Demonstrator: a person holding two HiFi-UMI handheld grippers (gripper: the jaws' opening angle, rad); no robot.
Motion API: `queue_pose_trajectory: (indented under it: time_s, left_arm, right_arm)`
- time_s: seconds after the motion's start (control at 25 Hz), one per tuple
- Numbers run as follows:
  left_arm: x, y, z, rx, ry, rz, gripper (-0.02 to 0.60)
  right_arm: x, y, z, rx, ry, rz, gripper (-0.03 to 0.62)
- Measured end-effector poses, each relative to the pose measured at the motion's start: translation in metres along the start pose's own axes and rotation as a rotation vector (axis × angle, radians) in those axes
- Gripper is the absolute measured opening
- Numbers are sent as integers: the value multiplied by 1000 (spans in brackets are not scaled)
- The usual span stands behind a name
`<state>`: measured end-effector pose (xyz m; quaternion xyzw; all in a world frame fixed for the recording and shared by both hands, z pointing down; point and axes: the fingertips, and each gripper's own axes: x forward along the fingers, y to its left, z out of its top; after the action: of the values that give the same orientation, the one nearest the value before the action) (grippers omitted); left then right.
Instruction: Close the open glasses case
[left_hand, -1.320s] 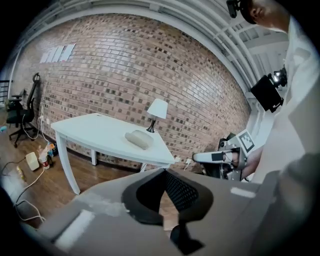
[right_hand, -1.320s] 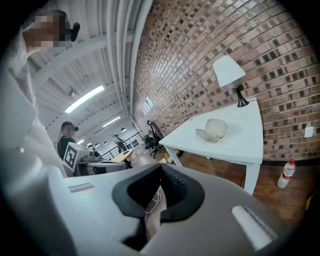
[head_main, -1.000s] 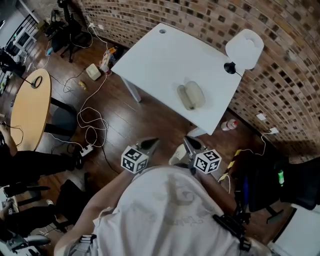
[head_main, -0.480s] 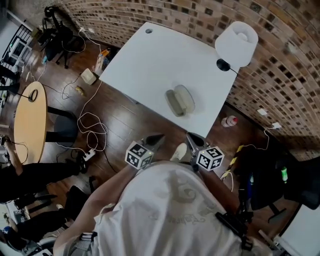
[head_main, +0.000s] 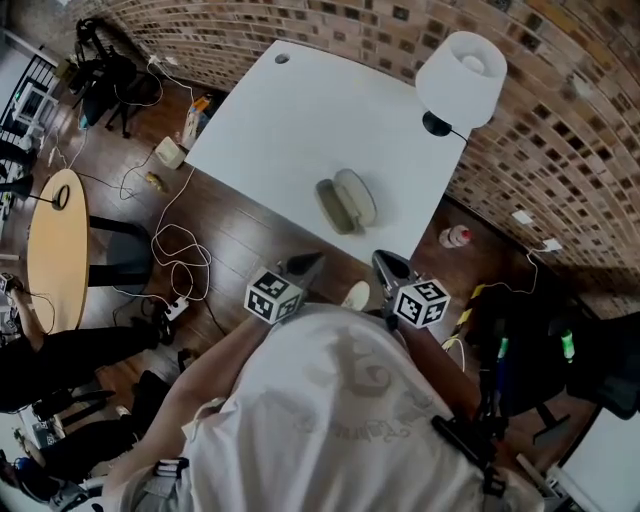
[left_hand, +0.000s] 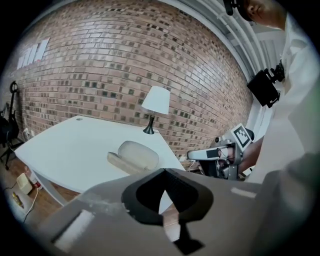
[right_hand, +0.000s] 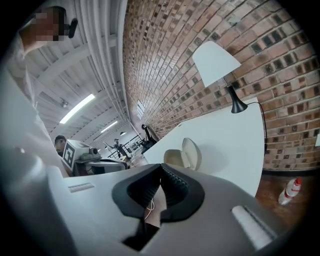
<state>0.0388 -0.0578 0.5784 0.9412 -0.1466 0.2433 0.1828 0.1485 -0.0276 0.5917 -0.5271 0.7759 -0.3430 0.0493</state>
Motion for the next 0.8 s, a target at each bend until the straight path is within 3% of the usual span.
queue_pose_trajectory:
  time_s: [0.2,0.6,0.8]
  left_arm:
    - [0,15,6,-16,-10,16,6]
    - [3,61,34,-11,-40,-21,6]
    - [-5,80,38,-13,-47,-44,6]
  right_arm:
    - [6,-14,9,25,-14,-23,8]
    - [13,-33,35,61,-72,-147,8]
    - [38,-32,40,52,-63,-168,8]
